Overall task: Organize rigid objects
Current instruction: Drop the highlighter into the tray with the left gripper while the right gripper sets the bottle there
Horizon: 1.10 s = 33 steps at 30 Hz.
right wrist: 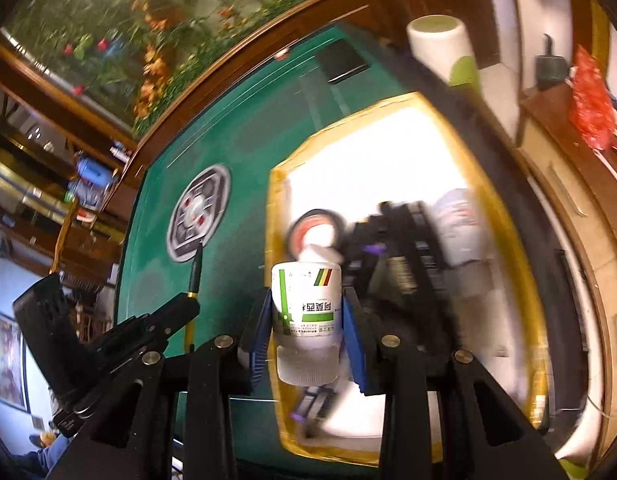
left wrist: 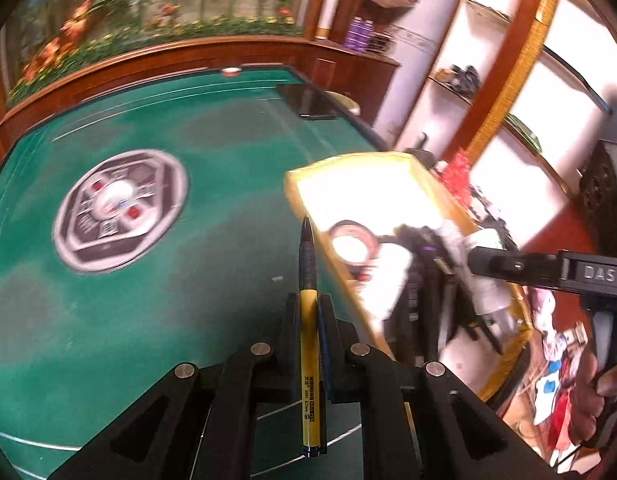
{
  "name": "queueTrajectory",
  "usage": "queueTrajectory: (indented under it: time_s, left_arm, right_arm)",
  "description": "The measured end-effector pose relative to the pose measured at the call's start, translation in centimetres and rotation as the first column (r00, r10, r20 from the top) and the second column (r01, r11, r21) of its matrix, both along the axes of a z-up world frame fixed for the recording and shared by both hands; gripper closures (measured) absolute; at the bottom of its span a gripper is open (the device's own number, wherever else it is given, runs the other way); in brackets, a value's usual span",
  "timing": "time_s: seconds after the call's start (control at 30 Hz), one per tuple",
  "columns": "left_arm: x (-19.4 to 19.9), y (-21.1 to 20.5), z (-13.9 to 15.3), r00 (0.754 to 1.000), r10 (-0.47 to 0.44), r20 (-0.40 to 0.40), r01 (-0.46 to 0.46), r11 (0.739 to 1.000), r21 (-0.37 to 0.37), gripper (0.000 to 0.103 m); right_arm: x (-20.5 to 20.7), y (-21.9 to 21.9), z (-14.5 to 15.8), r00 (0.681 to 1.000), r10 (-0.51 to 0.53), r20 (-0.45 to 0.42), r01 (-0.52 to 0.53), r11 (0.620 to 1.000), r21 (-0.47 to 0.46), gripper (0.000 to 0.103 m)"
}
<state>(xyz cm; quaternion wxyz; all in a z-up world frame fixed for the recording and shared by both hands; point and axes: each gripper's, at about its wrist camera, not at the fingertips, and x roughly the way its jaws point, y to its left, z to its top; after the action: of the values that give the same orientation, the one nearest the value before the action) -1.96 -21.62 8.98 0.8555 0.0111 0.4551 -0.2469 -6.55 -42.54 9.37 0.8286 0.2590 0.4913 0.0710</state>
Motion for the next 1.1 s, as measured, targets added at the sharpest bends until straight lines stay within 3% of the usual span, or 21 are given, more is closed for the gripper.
queueTrajectory:
  time_s: [0.4,0.57,1.1]
  left_arm:
    - [-1.3,-8.9,-1.1,0.984,-0.166,-0.058,0.167,0.986,0.009,0.094]
    - [-1.3,-10.9,-2.4,0.979,-0.187,-0.08,0.191,0.981,0.034,0.094]
    - [-1.1,-13.0,-2.4,0.982,-0.191,0.006,0.19,0.978,0.085,0.094]
  right_arm:
    - [-1.3,-4.5,-2.1,0.998,-0.027,-0.063,0.024,0.999,-0.044,0.07]
    - [-0.7,-4.7,-3.2,0.996,0.009,-0.084,-0.016,0.997,-0.08,0.07]
    - [1.9,-4.6,-4.6,0.994,0.053,-0.091,-0.065,0.989,-0.13,0.07]
